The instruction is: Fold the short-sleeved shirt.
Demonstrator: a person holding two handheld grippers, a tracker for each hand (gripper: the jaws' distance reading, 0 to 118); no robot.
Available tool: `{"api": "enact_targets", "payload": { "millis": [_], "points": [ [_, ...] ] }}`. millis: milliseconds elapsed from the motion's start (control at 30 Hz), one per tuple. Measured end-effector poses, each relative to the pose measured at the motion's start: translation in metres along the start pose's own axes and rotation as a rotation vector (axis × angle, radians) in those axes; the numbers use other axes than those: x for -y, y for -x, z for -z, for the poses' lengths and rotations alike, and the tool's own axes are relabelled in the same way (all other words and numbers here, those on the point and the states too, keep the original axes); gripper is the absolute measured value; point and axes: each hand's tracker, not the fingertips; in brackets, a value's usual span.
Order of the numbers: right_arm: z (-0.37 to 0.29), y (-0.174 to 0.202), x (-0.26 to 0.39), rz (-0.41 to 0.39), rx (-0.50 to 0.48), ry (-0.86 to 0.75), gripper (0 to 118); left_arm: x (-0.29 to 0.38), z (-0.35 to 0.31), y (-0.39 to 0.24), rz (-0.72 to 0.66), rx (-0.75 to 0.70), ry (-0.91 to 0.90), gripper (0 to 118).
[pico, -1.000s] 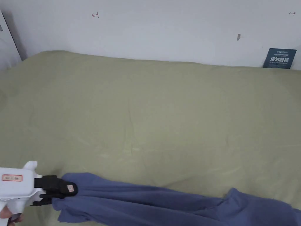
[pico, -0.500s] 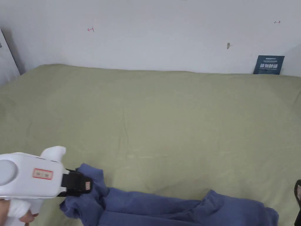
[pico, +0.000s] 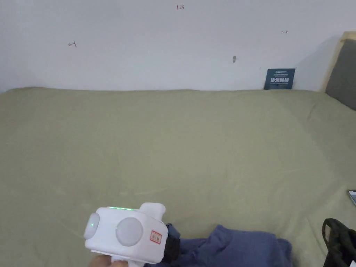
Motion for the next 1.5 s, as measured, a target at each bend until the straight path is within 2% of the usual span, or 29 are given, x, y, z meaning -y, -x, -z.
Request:
{"api": "enact_targets", "payload": {
  "millis": [67, 100, 267, 300, 333, 367, 400, 433, 600, 733, 833, 900, 1033, 1133, 1200, 1300, 1400, 1500],
  "points": [
    [-0.001, -0.002, 0.001, 0.004, 0.008, 0.002, 0, 0.002, 0.016, -0.001, -0.023, 0.029, 0.037, 109],
    [-0.001, -0.002, 0.001, 0.004, 0.011, 0.005, 0, 0.003, 0.017, 0.001, -0.039, 0.075, 0.037, 113],
    [0.005, 0.001, 0.005, 0.007, -0.004, 0.033, 0, 0.010, -0.022, 0.044, -0.176, 0.126, -0.087, 109],
    [0.007, 0.003, 0.006, 0.007, -0.009, 0.036, 0, 0.013, -0.031, 0.054, -0.206, 0.121, -0.116, 99],
    [0.008, 0.006, 0.007, 0.008, -0.014, 0.040, 0, 0.013, -0.041, 0.066, -0.227, 0.121, -0.122, 74],
    [0.010, 0.008, 0.008, 0.010, -0.022, 0.044, 0, 0.015, -0.043, 0.077, -0.241, 0.133, -0.122, 13],
    [0.012, 0.011, 0.008, 0.013, -0.035, 0.047, 0, 0.019, -0.043, 0.087, -0.271, 0.134, -0.108, 0],
    [0.014, 0.014, 0.009, 0.013, -0.045, 0.048, 0, 0.021, -0.040, 0.095, -0.314, 0.155, -0.100, 0],
    [0.017, 0.023, 0.009, 0.005, -0.076, 0.057, 0, 0.026, -0.005, 0.091, -0.345, 0.321, -0.004, 0],
    [0.016, 0.021, 0.008, 0.000, -0.074, 0.065, 0, 0.029, 0.046, 0.055, -0.264, 0.292, 0.078, 0],
    [0.014, 0.017, 0.009, -0.004, -0.059, 0.073, 0, 0.032, 0.079, 0.038, -0.273, 0.302, 0.080, 0],
    [0.013, 0.015, 0.009, -0.002, -0.052, 0.080, 0, 0.034, 0.080, 0.041, -0.311, 0.374, 0.052, 0],
    [0.014, 0.015, 0.010, -0.009, -0.050, 0.094, 0, 0.034, 0.060, 0.055, -0.349, 0.395, 0.059, 0],
    [0.017, 0.019, 0.009, -0.008, -0.056, 0.099, 0, 0.035, 0.010, 0.074, -0.329, 0.403, -0.054, 0],
    [0.020, 0.023, 0.010, -0.011, -0.065, 0.101, 0, 0.034, -0.024, 0.092, -0.352, 0.384, -0.125, 0],
    [0.025, 0.033, 0.010, -0.023, -0.093, 0.104, 0, 0.035, -0.061, 0.127, -0.337, 0.281, -0.162, 0],
    [0.026, 0.043, 0.009, -0.027, -0.118, 0.100, 0, 0.043, -0.062, 0.162, -0.379, 0.174, -0.131, 0],
    [0.025, 0.051, 0.008, -0.037, -0.138, 0.101, 0, 0.051, -0.047, 0.183, -0.394, 0.195, -0.069, 0]
  ]
}}
